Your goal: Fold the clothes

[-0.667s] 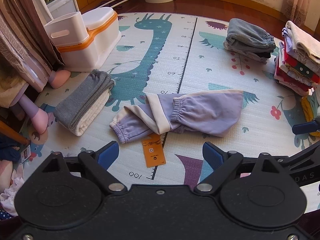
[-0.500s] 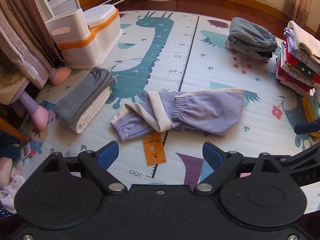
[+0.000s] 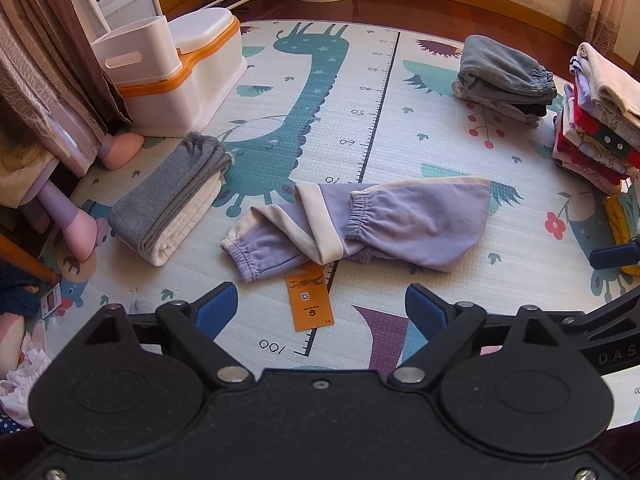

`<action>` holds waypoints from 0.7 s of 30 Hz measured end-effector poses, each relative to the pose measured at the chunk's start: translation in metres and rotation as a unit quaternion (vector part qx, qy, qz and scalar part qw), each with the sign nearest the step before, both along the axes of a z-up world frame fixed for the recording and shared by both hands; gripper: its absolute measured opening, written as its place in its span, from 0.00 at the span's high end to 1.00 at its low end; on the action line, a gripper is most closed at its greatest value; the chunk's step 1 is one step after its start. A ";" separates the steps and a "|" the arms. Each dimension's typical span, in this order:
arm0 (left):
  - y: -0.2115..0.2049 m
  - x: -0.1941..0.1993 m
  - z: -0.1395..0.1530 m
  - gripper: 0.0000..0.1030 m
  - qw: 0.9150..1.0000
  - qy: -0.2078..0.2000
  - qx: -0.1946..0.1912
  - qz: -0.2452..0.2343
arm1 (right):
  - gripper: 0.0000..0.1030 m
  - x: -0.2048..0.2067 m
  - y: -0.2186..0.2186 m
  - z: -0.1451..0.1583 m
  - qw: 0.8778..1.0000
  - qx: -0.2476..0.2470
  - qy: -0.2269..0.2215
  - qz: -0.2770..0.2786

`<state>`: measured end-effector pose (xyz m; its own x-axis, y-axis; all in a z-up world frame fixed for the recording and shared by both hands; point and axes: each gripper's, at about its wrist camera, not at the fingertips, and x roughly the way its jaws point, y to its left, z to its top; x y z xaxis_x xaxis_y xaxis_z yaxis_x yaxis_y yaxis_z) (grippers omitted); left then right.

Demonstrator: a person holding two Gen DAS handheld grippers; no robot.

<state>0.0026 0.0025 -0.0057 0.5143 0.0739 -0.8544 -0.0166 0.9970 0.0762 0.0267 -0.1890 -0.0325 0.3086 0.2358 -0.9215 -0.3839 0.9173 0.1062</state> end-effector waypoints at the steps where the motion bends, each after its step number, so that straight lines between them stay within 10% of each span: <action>1: 0.000 0.000 0.000 0.11 1.000 0.000 0.000 0.000 | 0.00 0.000 0.001 0.000 1.000 -0.001 0.000 0.000; 21: 0.002 0.001 -0.001 0.11 1.000 -0.003 0.002 0.000 | 0.00 0.000 0.001 0.000 1.000 -0.001 0.000 0.001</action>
